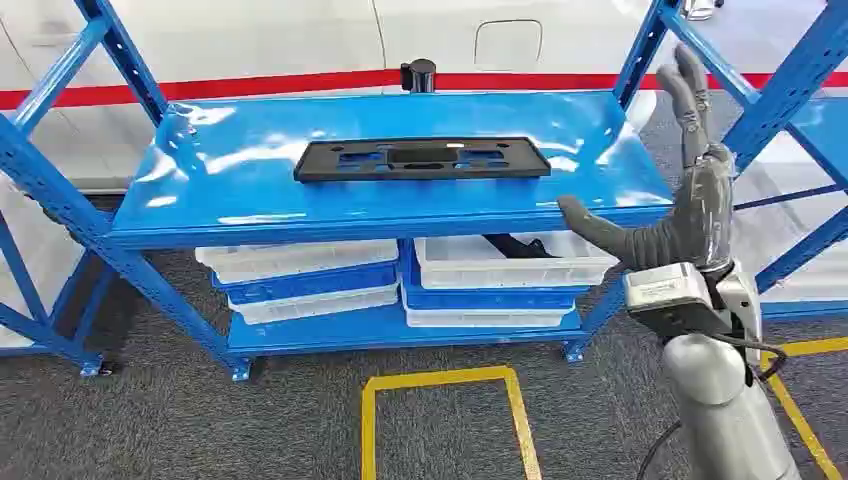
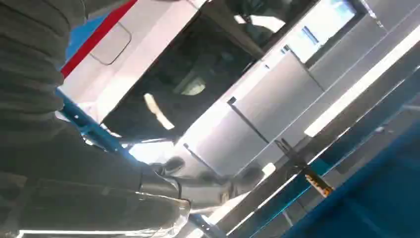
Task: Take the parts from the cabinet and place them on the table.
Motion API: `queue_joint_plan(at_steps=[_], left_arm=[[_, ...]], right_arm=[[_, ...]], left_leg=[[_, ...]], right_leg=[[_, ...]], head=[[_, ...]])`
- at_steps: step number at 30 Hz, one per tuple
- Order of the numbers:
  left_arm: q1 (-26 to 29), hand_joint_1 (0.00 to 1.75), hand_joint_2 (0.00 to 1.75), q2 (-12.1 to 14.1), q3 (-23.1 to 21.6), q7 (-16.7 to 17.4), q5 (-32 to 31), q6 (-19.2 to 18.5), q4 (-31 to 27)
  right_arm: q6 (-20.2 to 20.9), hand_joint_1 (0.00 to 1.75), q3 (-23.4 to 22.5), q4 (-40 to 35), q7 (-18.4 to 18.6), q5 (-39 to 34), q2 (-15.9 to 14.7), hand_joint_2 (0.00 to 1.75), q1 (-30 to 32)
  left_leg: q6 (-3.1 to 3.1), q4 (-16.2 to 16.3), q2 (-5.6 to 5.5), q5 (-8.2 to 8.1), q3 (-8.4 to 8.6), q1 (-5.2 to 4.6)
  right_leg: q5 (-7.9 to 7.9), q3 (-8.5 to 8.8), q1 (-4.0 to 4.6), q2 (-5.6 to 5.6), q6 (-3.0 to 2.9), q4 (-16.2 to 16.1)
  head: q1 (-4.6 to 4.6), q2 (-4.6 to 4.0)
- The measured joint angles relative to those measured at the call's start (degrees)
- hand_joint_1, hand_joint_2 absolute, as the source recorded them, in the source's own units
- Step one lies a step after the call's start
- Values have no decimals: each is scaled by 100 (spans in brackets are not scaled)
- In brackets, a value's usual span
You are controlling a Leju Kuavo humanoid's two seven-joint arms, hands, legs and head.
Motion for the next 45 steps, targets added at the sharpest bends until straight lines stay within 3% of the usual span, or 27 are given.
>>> queue_joint_plan(at_steps=[1, 2, 3, 5, 7, 8, 10, 12, 13, 14, 17, 19, 22, 23, 24, 26, 27, 28, 29, 31, 34, 36, 37, 38, 39, 40, 45], left_arm=[[3, 0, 0, 0, 6, 7, 4, 0, 4], [-9, 0, 0, 20, 11, 26, 4, 0, 4], [-14, 0, 0, 0, 11, 42, 7, -2, 15], [-50, 0, 0, 11, 13, 74, 7, 0, 15], [-52, 0, 0, 20, 15, 92, 7, 0, 15], [-46, 0, 0, 17, 20, 101, 7, 0, 15], [-48, 0, 0, 22, 24, 109, 7, 0, 15], [-50, 0, 0, 24, 24, 109, 4, 0, 15], [-53, 0, 0, 26, 24, 111, 2, 0, 17], [-64, 0, 0, 31, 22, 111, -4, 0, 17], [-48, 0, 0, 31, 26, 122, -22, 0, 20], [-64, 0, 0, 35, 31, 129, -48, 0, 20], [-79, 0, 0, 33, 28, 179, -96, -39, 20], [-76, 0, 0, 33, 24, 217, -114, -63, 20], [-70, 0, 0, 33, 22, 245, -138, -79, 20], [-75, 0, 0, 35, 4, 288, -190, -133, 20], [-74, 0, 0, 39, -4, 299, -197, -146, 20], [-69, 0, 0, 41, -15, 313, -199, -172, 22], [-79, 0, 0, 55, -28, 313, -201, -175, 22], [-81, 0, 0, 55, -37, 332, -201, -181, 22], [-102, 0, 0, 55, -48, 341, -203, -181, 22], [-114, 0, 0, 72, -57, 341, -203, -177, 22], [-102, 0, 0, 77, -66, 341, -205, -173, 22], [-76, 0, 0, 74, -77, 341, -210, -170, 22], [-61, 0, 0, 72, -85, 343, -218, -170, 22], [-57, 0, 0, 72, -90, 343, -227, -171, 22], [-57, 0, 0, 72, -90, 343, -227, -171, 22]], right_arm=[[0, 0, 6, 19, 0, -2, 4, 175, -41], [0, 0, 15, 39, 0, -7, 22, 175, -57], [0, 0, 20, 55, 0, -9, 26, 175, -103], [0, 0, 48, 109, 0, -11, 57, 175, -218], [0, 0, 74, 170, 0, -11, 85, 175, -248], [2, 0, 83, 195, 0, -11, 98, 175, -247], [2, 0, 105, 243, -2, -11, 116, 175, -263], [-18, 0, 129, 275, -11, -11, 136, 175, -293], [-39, 0, 136, 286, -20, -9, 142, 175, -290], [-66, 0, 140, 299, -28, -7, 142, 175, -297], [-129, 0, 155, 308, -72, 15, 135, 175, -229], [-162, 0, 153, 304, -83, 24, 131, 175, -215], [-181, 0, 151, 304, -94, 57, 131, 175, -115], [-181, 0, 149, 304, -94, 85, 131, 175, -67], [-181, 0, 144, 304, -94, 105, 131, 175, -37], [-184, 0, 114, 295, -94, 127, 129, 175, 17], [-184, 0, 103, 284, -96, 129, 129, 175, 49], [-184, 0, 92, 284, -105, 135, 127, 175, 107], [-184, 0, 94, 273, -107, 142, 129, 175, 114], [-184, 0, 70, 229, -111, 155, 125, 175, 153], [-184, 0, 59, 186, -122, 177, 133, 175, 154], [-170, 0, 59, 173, -140, 186, 142, 175, 159], [-166, 0, 59, 173, -142, 190, 149, 175, 172], [-160, 0, 59, 173, -146, 195, 160, 175, 183], [-153, 0, 61, 173, -149, 195, 173, 175, 184], [-151, 0, 61, 173, -146, 201, 186, 175, 184], [-151, 0, 61, 173, -146, 201, 186, 175, 184]], left_leg=[[-20, 34, 2, 20, -9, 2], [-46, 102, 3, -3, -34, -7], [-83, 297, 22, -15, -136, 1], [-179, 1028, 42, -241, -570, 54], [-259, 1740, 70, -624, -1104, 121], [-293, 1796, 78, -593, -1225, 150], [-323, 1209, 97, -119, -1072, 190], [-329, 179, 105, 508, -622, 204], [-305, 52, 103, 279, -568, 159], [-220, 96, 97, 10, -571, 141], [-24, -10, 73, 248, -411, 133], [18, -13, 93, 252, -274, 158], [77, -9, 87, 169, -241, 113], [86, -9, 72, 116, -215, 95], [89, -9, 67, 75, -166, 80], [78, -9, 57, -31, -10, 61], [65, -11, 56, -94, 75, 58], [38, -41, 52, -134, 99, 61], [-2, -46, 56, -163, 150, 61], [-76, 20, 82, -199, 228, 61], [-149, 382, 94, -222, 153, 74], [-227, 1187, 95, -274, -440, 120], [-265, 1492, 95, -492, -756, 135], [-287, 1625, 97, -693, -995, 143], [-296, 1570, 99, -759, -1129, 149], [-293, 1421, 99, -715, -1166, 152], [-293, 1421, 99, -715, -1166, 152]], right_leg=[[1, 26, -9, 5, -25, -12], [5, 129, -106, 12, -47, -38], [-13, 192, -103, 8, -73, -66], [-68, 243, -115, -2, -149, -74], [-129, 277, -118, 2, -153, -73], [-157, 308, -127, 5, -136, -73], [-228, 411, -156, 13, -92, -73], [-313, 534, -182, 11, -26, -76], [-349, 580, -155, 19, 25, -67], [-379, 529, -153, 18, 76, -101], [-318, 622, -148, 14, 243, 13], [-563, 541, -164, 2, 209, 282], [-994, -236, -144, 4, 135, 1473], [-996, -421, -138, 4, 152, 1650], [-873, -455, -131, 3, 197, 1522], [-326, -159, -101, 1, 297, 622], [-20, 27, -78, -4, 260, 76], [-45, 13, -51, -28, 137, 150], [-201, 18, -2, -52, 55, 38], [-135, 61, 1, -25, -44, -5], [-216, 432, -79, -12, -176, -50], [-313, 523, -84, 3, -191, -50], [-370, 566, -84, 13, -194, -49], [-435, 628, -85, 27, -186, -49], [-500, 700, -88, 41, -178, -49], [-552, 767, -90, 45, -169, -50], [-552, 767, -90, 45, -169, -50]], head=[[2, 0], [-2, 0], [4, 0], [-11, 0], [-15, 0], [-13, 0], [-13, 0], [-13, 0], [-13, 0], [-22, 0], [-15, 0], [2, 0], [11, 0], [11, 0], [11, 0], [13, 0], [13, 0], [-11, -2], [9, 0], [15, 0], [0, 0], [-26, 2], [-26, 0], [-31, 2], [-28, 2], [-31, 2], [-31, 2]])
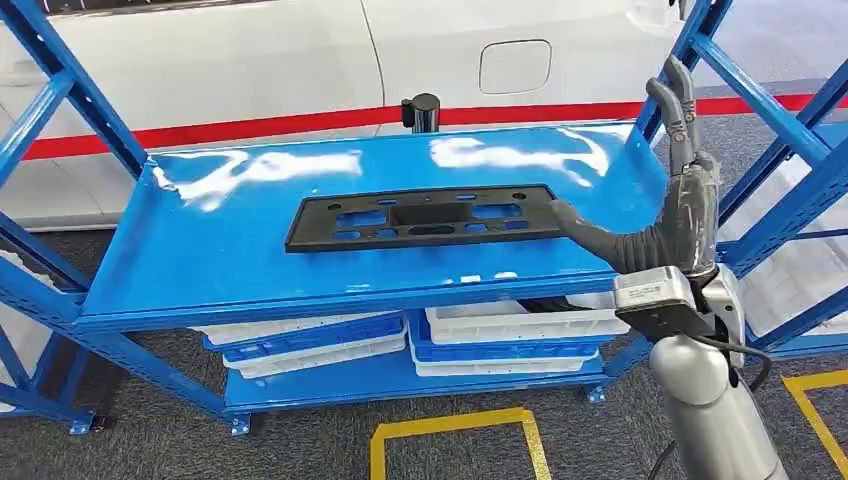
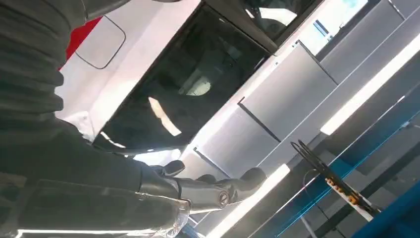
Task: Take the parts from the cabinet and place them on the table.
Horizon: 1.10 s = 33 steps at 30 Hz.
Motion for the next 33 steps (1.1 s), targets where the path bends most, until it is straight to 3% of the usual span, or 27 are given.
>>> queue_joint_plan(at_steps=[8, 12, 13, 14, 15, 16, 17, 18, 19, 20, 21, 22, 24, 25, 29, 33], left_arm=[[0, 0, 0, 0, 0, 0, 0, 0, 0], [1, 0, 0, 0, -2, 4, -4, -2, 0], [1, 0, 0, 4, -4, 9, -15, 0, 0], [3, 0, 0, 9, -7, 28, -24, 2, 0], [23, 0, 0, 17, -13, 59, -37, 0, 0], [13, 0, 0, 9, -20, 61, -37, 0, 0], [10, 0, 0, 15, -39, 66, -66, 18, 0], [13, 0, 0, 20, -48, 61, -70, 29, 0], [27, 0, 0, 9, -59, 63, -87, 44, 0], [45, 0, 0, -11, -114, 98, -149, 98, 0], [50, 0, 0, -13, -192, 197, -210, 175, 0], [24, 0, 0, -28, -212, 247, -216, 315, 0], [18, 0, 0, -39, -232, 253, -177, 509, 0], [18, 0, 0, -44, -234, 256, -151, 558, 0], [21, 0, 0, -105, -234, 273, -138, 698, 0], [53, 0, 0, -173, -234, 354, -63, 791, 7]], right_arm=[[0, 0, 0, 0, 0, 0, 0, 175, 0], [4, 0, 2, 0, 0, 13, 15, 175, -2], [20, 0, 4, -2, 4, 20, 31, 175, -7], [37, 0, 9, -11, 22, 29, 55, 175, -14], [74, 0, 6, -20, 55, 29, 88, 175, -39], [77, 0, 4, -24, 57, 29, 88, 175, -52], [81, 0, -33, -83, 57, 22, 79, 175, -53], [79, 0, -57, -109, 55, 20, 79, 175, 24], [79, 0, -74, -109, 44, 51, 90, 175, 141], [79, 0, -98, -175, 33, 162, 125, 175, 296], [127, 0, -101, -424, 35, 420, 151, 175, 525], [205, 0, -70, -761, 175, 803, 136, 175, 859], [186, 0, -20, -1175, 338, 1280, 138, 175, 1302], [173, 0, 15, -1327, 380, 1472, 138, 175, 1499], [142, 0, 142, -1858, 450, 1799, 118, 175, 2127], [225, 0, 241, -2223, 463, 1834, -22, 175, 2581]], left_leg=[[0, -34, 0, 16, -1, 0], [5, -284, 1, 153, 20, 2], [18, -565, 2, 365, 63, 2], [57, -1086, 4, 915, 159, -1], [145, -1215, 20, 1321, 235, -73], [166, -1218, 31, 1298, 310, -88], [267, -1375, 26, 1281, 468, -88], [369, -1518, -11, 1189, 757, -38], [375, -1529, -51, 1050, 898, -36], [335, -1528, -100, 849, 1153, -29], [311, -1486, -70, 582, 1300, -85], [440, -1543, -70, 579, 1351, -70], [436, -1592, -70, 571, 1388, -72], [421, -1615, -69, 556, 1405, -73], [340, -1696, -53, 504, 1489, -72], [279, -1706, -36, 485, 1516, -69]], right_leg=[[-9, 13, 0, 0, 2, 0], [-68, 84, -2, 1, 10, -3], [-121, 155, -3, -1, 21, -4], [-217, 216, -3, -8, 43, -9], [-351, 343, 24, 20, 136, -62], [-368, 360, 24, 17, 164, -112], [-188, 489, 36, 15, 315, -30], [-143, -297, 15, -6, 366, 1188], [-707, -868, 16, -7, 212, 1605], [-384, -934, -13, -10, 447, 834], [632, -728, 6, -55, 266, 36], [590, -707, 32, -36, 218, 36], [553, -692, 37, -41, 173, 35], [537, -687, 37, -40, 179, 35], [486, -640, 40, -36, 106, 35], [468, -614, 49, -33, 114, 35]], head=[[0, 0], [4, 0], [2, 0], [4, 0], [-2, 0], [7, -2], [4, 0], [39, -2], [37, 0], [42, 0], [53, -2], [50, 0], [50, -2], [48, 0], [50, -2], [50, 0]])
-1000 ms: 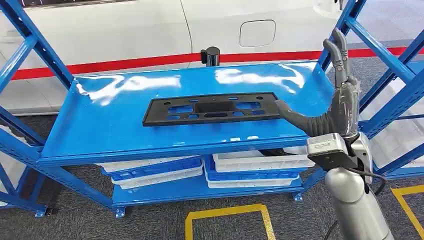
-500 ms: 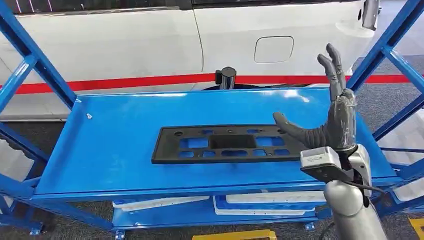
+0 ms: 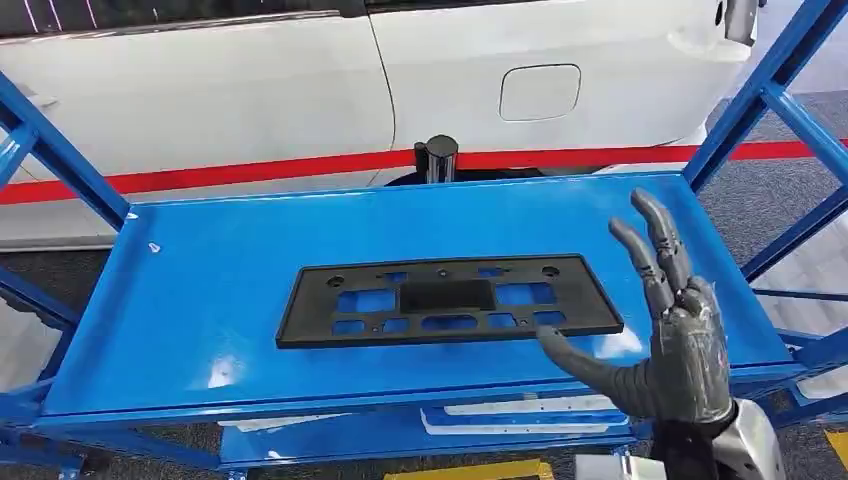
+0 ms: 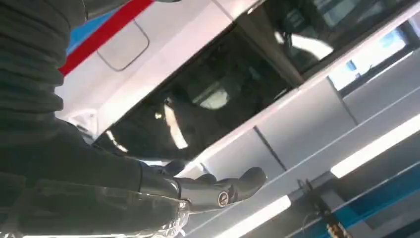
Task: Take the parts from the cabinet and place them on the table.
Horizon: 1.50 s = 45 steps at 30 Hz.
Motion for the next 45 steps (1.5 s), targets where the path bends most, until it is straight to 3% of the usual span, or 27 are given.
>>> queue_joint_plan(at_steps=[3, 8, 13, 26, 30, 33, 36, 45], left_arm=[[37, 0, 0, -44, 2, 15, 30, 37, 4], [76, 0, 0, -116, 50, 223, 181, 241, 11], [108, 0, 0, -232, 103, 398, 208, 422, 28], [133, 0, 0, -435, 146, 511, 214, 476, 77], [214, 0, 0, -476, 146, 290, 155, 603, 149], [243, 0, 0, -476, 146, 251, 24, 634, 197], [250, 0, 0, -470, 131, 260, -142, 660, 232], [246, 0, 0, -465, -37, 273, -393, 643, 284]], right_arm=[[33, 0, 26, -144, 0, 15, -61, 175, 186], [578, 0, 319, -210, 92, 304, -87, 175, 233], [1126, 0, 741, -179, 429, 575, -85, 175, 78], [1178, 0, 1150, 466, 407, 741, 18, 175, -320], [788, 0, 1257, 1330, 404, 767, 166, 175, -895], [286, 0, 1366, 2161, 301, 329, 65, 175, -1378], [105, 0, 1599, 2945, 295, 158, -46, 175, -1790], [-269, 0, 2341, 4112, 940, 367, -181, 175, -1932]], left_leg=[[-93, -2, 6, -2, 8, 2], [-95, -2, 12, -1, 33, -7], [-95, -1, 11, -1, 41, -19], [-89, -1, 12, -6, 44, -20], [-89, -1, 36, -7, 55, -20], [-90, 0, 25, -6, 64, -20], [-90, 2, 29, -5, 67, -21], [-93, 2, 26, -11, 65, -20]], right_leg=[[0, 9, 4, 2, 0, 1], [0, 41, -12, 2, 0, 1], [1, 56, -22, 1, 2, -10], [1, 66, -27, 3, 3, -18], [3, 68, -27, 20, 5, -18], [4, 80, -27, 18, 6, -19], [6, 80, -28, 18, 8, -19], [2, 74, -26, 19, 9, -19]], head=[[0, 0], [0, 0], [2, 0], [0, 0], [0, -2], [2, -2], [0, -2], [0, 0]])
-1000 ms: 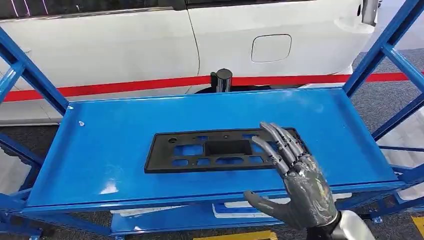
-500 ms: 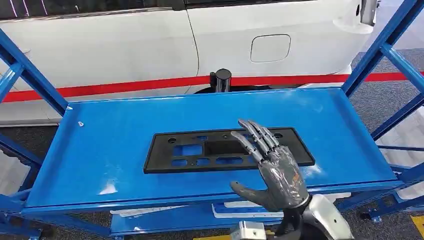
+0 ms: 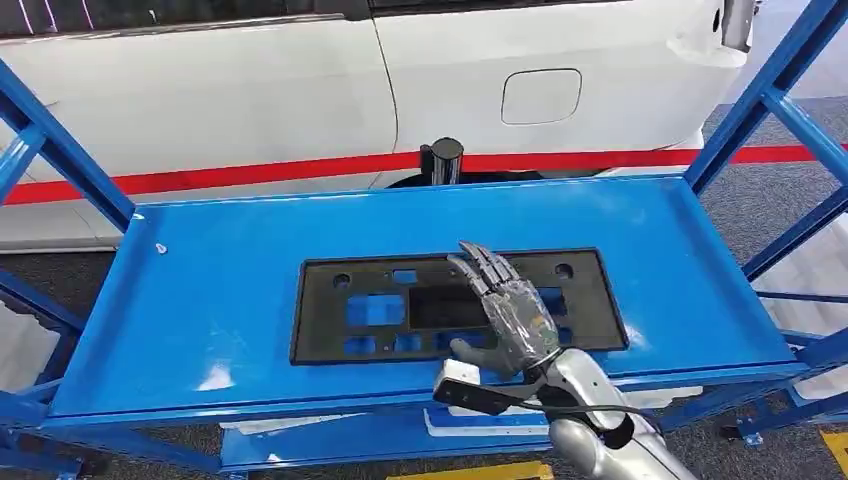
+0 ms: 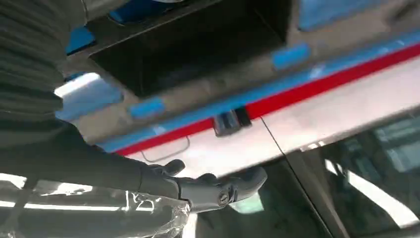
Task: Take the parts from the cabinet and place them on the table.
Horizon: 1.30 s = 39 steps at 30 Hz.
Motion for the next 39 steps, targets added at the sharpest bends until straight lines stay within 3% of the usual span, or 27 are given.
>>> queue_joint_plan(at_steps=[8, 21, 28, 34, 39], left_arm=[[4, 0, 0, 7, -17, 44, -33, -4, 2], [8, 0, 0, -4, -116, 140, -127, 42, 2], [1, 0, 0, 0, -140, 286, -44, 57, 2], [2, 0, 0, -2, -140, 437, 4, 144, 2], [-7, 0, 0, -7, -138, 376, 26, 175, 2]], right_arm=[[-61, 0, 122, -210, 286, -68, -11, 175, 234], [-140, 0, -359, -1014, 301, -114, -288, 175, 741], [-643, 0, -732, -1211, -291, -779, -295, 175, 476], [-472, 0, -1049, -1646, -361, -802, -337, 175, 180], [-293, 0, -986, -1683, -256, -507, -266, 175, 231]], left_leg=[[0, 1, 0, 0, 2, -1], [-1, 1, 2, -7, 2, -2], [-1, 1, 5, -6, 5, -1], [-1, 2, 2, -6, 10, -1], [-1, 0, 4, -7, 7, -1]], right_leg=[[-9, 3, -2, -1, 14, 0], [-10, 3, -2, 1, 15, -1], [-8, 5, -3, 7, 15, -1], [-9, 8, -2, 6, 16, -1], [-9, 7, -2, 7, 16, -1]], head=[[0, 0], [0, -2], [0, 0], [2, 0], [0, 0]])
